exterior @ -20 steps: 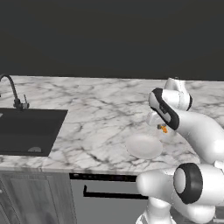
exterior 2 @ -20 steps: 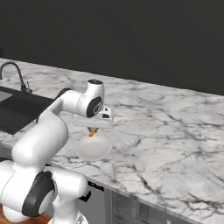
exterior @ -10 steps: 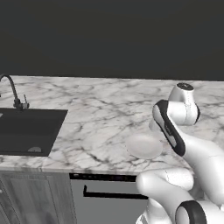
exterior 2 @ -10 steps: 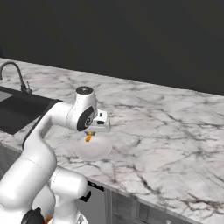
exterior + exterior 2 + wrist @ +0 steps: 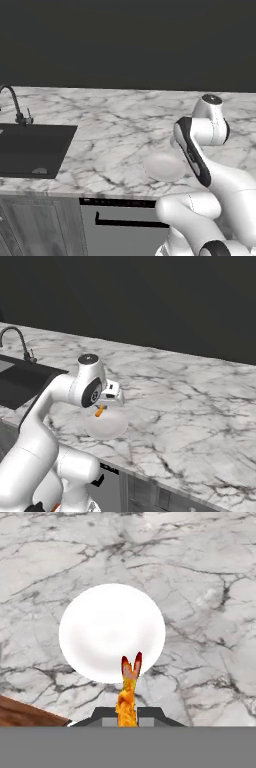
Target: Pick up the knife from the drawer and place it on the cutting board. Then place the meat from the plate to the cutting board.
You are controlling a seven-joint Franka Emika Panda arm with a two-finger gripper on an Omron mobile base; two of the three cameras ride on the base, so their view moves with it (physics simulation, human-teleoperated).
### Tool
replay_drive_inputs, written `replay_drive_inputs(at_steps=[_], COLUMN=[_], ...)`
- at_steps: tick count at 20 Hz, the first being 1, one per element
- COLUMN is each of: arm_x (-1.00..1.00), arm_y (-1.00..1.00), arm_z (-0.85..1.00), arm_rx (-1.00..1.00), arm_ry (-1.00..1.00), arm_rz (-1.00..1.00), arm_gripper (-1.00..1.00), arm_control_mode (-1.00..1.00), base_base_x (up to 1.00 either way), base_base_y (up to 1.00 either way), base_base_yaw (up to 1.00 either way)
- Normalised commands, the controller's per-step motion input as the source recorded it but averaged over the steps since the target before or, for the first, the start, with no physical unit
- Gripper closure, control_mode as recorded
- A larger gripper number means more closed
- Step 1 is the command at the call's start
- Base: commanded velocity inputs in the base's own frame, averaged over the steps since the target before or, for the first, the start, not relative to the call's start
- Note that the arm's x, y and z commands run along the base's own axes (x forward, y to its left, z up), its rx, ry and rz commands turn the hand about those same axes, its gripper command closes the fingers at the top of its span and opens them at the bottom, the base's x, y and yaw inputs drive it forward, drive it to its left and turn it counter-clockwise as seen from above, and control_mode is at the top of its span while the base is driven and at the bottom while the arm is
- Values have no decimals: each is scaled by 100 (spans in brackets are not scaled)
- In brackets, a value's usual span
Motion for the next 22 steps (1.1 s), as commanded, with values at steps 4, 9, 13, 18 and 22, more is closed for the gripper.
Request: replay_drive_inputs(at_steps=[4, 9, 13, 18, 22], arm_x=[-10, -6, 0, 0, 0], arm_y=[6, 0, 0, 0, 0], arm_z=[11, 0, 0, 0, 0], arm_rx=[-10, 0, 0, 0, 0], arm_ry=[-5, -1, 0, 0, 0], arm_rz=[-30, -6, 0, 0, 0], arm_gripper=[100, 100, 100, 100, 100], arm_control_mode=[-100, 100, 100, 100, 100], base_base_x=[0, -62, -100, -52, 0], base_base_y=[0, 11, 29, 93, 100], base_base_yaw=[0, -25, -24, -4, 2])
